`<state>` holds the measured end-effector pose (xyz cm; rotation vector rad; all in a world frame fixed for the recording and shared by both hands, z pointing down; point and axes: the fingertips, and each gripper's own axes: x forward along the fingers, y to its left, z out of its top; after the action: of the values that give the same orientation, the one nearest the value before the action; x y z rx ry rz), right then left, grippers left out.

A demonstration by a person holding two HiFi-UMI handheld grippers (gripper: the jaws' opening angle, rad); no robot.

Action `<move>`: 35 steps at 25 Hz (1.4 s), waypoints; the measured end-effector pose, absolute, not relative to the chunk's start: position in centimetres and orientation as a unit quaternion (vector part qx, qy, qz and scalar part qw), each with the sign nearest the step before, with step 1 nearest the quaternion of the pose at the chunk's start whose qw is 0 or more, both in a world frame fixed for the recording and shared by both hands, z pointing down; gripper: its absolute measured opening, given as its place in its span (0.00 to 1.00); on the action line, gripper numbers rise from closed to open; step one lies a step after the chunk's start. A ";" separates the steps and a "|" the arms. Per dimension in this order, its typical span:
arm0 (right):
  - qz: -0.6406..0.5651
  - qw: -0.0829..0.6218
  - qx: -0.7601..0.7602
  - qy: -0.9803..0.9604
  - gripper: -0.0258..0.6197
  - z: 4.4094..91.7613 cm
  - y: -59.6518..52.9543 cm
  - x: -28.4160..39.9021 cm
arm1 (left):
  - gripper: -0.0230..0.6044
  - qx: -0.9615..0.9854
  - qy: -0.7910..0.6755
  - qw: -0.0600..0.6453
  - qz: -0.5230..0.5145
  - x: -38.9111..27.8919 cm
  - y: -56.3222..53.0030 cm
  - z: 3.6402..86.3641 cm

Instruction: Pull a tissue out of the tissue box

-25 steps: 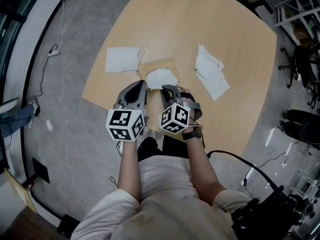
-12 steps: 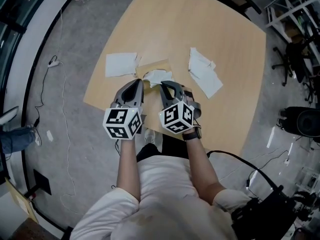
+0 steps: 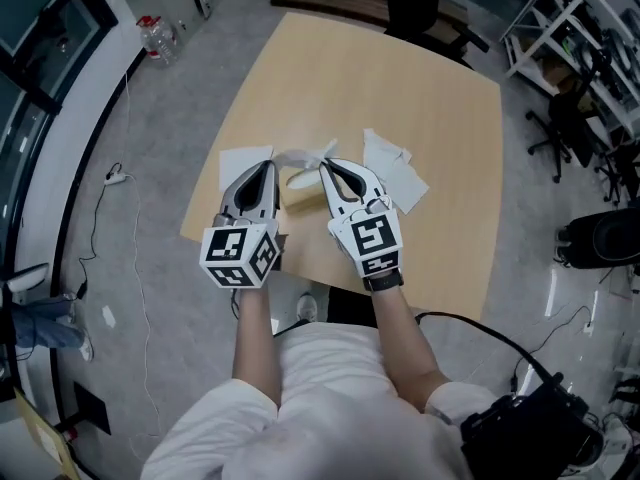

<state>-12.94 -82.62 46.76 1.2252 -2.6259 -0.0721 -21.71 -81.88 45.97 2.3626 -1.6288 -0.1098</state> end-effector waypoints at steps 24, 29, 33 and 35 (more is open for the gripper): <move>-0.031 -0.038 0.503 -0.863 0.05 34.8 -77.8 -11.0 | 0.04 0.812 -0.578 0.004 -0.078 -21.3 -76.8 35.3; -0.037 -0.030 0.505 -0.862 0.05 35.1 -77.9 -11.1 | 0.04 0.808 -0.584 -0.001 -0.072 -22.1 -77.0 35.5; -0.042 -0.023 0.505 -0.862 0.05 35.3 -78.2 -10.7 | 0.04 0.805 -0.589 0.000 -0.071 -22.1 -77.3 35.6; -0.046 -0.018 0.506 -0.861 0.05 35.4 -78.4 -10.6 | 0.04 0.804 -0.590 0.000 -0.071 -22.2 -77.4 35.7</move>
<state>-10.64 -78.39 35.41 1.6077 -2.7369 -0.1454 -22.24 -77.36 35.74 2.5267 -1.8544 -0.2220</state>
